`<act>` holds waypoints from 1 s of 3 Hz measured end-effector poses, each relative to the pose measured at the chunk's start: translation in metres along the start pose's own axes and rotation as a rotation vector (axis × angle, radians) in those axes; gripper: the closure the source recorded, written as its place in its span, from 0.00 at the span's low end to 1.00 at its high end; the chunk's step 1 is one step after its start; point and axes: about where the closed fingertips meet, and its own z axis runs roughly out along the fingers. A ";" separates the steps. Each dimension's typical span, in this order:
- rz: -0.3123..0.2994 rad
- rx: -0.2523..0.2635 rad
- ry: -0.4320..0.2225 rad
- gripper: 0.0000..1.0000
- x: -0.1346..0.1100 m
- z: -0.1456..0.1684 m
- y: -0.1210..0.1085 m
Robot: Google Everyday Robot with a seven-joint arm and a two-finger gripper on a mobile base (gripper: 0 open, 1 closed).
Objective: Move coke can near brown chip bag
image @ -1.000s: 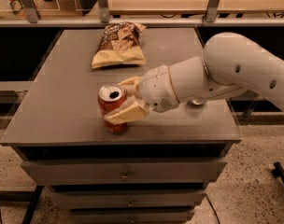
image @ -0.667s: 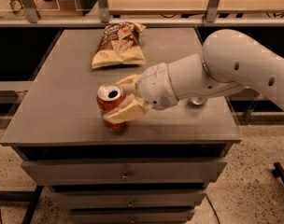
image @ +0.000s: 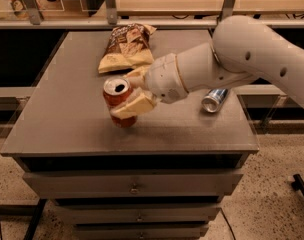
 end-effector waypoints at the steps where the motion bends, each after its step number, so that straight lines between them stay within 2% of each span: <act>1: -0.036 0.043 0.012 1.00 0.002 -0.011 -0.041; 3: -0.056 0.112 -0.004 1.00 0.011 -0.022 -0.099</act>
Offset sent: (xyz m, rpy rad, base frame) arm 0.1147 -0.0341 0.0266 0.0055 -0.1214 -0.0865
